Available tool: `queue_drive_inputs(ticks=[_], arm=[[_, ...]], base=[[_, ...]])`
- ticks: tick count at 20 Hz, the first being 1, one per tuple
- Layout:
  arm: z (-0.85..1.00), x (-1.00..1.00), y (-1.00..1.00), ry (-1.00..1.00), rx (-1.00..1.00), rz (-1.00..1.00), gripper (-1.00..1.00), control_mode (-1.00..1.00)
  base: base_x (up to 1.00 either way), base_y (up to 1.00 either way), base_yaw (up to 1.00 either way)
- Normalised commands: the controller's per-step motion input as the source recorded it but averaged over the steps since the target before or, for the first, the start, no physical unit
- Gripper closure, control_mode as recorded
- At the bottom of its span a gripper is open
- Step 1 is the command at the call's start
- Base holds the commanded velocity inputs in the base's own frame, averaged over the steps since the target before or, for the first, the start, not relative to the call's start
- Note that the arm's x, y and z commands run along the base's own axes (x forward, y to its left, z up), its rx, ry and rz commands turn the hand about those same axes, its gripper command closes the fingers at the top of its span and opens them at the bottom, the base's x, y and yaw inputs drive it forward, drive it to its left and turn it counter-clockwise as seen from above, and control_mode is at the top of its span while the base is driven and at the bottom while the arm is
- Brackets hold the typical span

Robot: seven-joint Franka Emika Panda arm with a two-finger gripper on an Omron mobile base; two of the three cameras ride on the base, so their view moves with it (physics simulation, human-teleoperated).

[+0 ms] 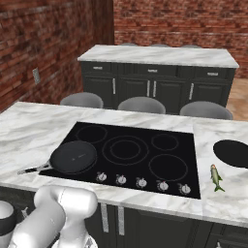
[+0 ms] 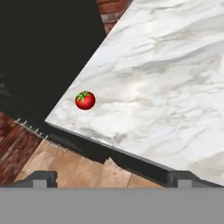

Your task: Place both pans onto different burners. Then place the tomato and the fish on different pans.

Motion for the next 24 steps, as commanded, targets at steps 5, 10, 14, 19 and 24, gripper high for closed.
queue_drive_inputs(ticks=[5,10,14,19,24], arm=[[-0.18,0.21,0.31,0.0,0.0,0.0,-1.0,-1.0],[-0.2,0.21,0.33,0.0,0.0,0.0,-1.0,-1.0],[-0.2,0.29,0.34,0.0,0.0,0.0,-1.0,-1.0],[-0.25,0.28,0.33,0.0,0.0,0.0,-1.0,-1.0],[-0.34,0.21,0.37,0.0,0.0,0.0,-1.0,-1.0]], base=[[0.0,0.0,0.0],[0.0,0.0,0.0],[0.0,0.0,0.0],[0.0,0.0,0.0],[0.0,0.0,0.0]])
